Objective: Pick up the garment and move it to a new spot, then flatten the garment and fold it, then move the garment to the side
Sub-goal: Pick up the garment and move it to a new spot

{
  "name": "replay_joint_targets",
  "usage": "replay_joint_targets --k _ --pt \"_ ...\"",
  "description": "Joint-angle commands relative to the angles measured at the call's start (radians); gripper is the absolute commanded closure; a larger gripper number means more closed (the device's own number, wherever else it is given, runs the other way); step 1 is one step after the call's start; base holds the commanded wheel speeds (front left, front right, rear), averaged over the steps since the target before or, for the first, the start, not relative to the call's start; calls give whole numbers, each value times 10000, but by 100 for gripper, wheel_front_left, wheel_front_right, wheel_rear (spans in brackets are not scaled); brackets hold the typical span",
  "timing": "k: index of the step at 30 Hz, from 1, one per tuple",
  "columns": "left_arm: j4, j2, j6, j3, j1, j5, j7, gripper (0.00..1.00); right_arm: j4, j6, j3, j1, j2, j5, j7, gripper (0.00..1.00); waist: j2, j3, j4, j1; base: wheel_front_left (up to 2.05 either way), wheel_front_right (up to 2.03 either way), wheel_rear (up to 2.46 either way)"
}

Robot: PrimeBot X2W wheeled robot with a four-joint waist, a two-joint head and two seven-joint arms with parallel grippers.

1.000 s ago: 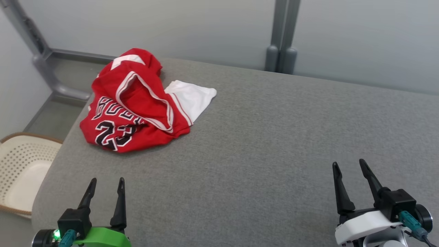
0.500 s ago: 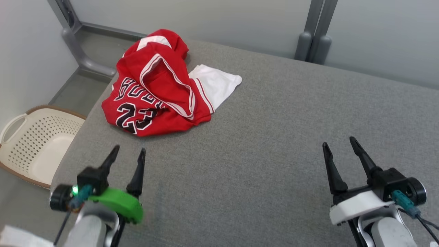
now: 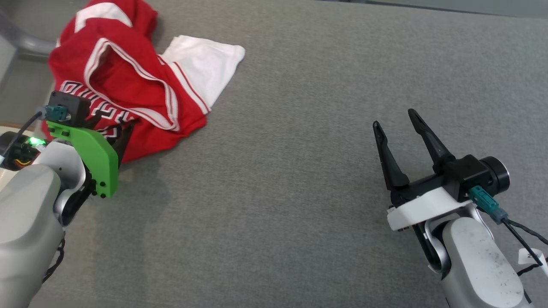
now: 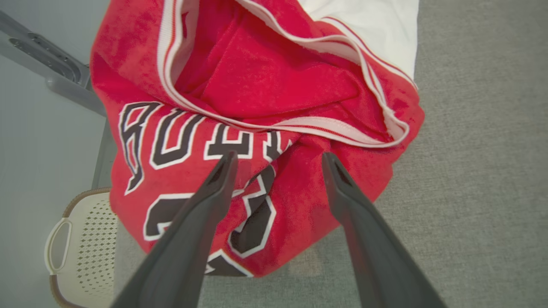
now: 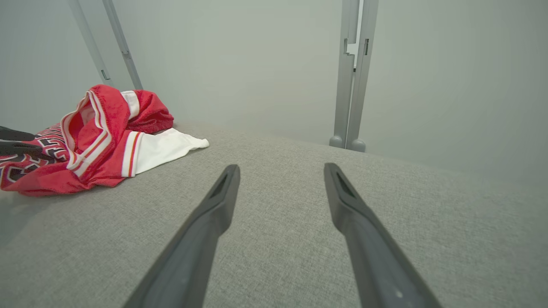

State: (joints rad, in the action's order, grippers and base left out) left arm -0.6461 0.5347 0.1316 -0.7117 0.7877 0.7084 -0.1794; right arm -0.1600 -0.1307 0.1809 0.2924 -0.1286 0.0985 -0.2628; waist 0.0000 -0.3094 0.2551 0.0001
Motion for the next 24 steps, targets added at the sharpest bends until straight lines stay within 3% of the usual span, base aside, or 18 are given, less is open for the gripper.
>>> replay_joint_targets --k 1,4,8,9,10,18,20,24 --pt "-96 290 -18 -289 221 305 -165 0 -64 -3 68 196 57 64 -31 0 0 -1532 -1695 -1 0 0 0" --pt "-484 850 -20 -788 551 634 -312 0 -113 -3 231 325 112 140 -31 0 0 -1775 -2119 -1 0 0 0" --pt "-1038 925 -17 -1429 646 1105 -495 0 -153 -3 158 196 151 249 -31 0 0 -1900 -2403 -1 0 0 0" --pt "-1101 890 -3 -1622 586 1427 -766 61 -167 -3 135 122 168 276 -31 0 0 -1875 -2429 -1 0 0 0" --pt "-1096 851 14 -1818 520 1612 -1039 100 -169 -3 122 69 165 294 -31 0 0 -1847 -2434 -1 0 0 0" --pt "-327 1289 26 -2811 379 2813 -1370 100 -285 -3 -185 -282 249 440 -31 0 0 -1194 -2205 -1 0 0 0" --pt "204 1531 54 -2883 371 3154 -1263 100 -290 -3 -271 -433 282 473 -31 0 0 -931 -2114 -1 0 0 0" --pt "1290 2539 5 -2801 531 3581 -962 100 -359 -3 -367 -777 350 546 -31 0 0 -359 -1952 -1 0 0 0"
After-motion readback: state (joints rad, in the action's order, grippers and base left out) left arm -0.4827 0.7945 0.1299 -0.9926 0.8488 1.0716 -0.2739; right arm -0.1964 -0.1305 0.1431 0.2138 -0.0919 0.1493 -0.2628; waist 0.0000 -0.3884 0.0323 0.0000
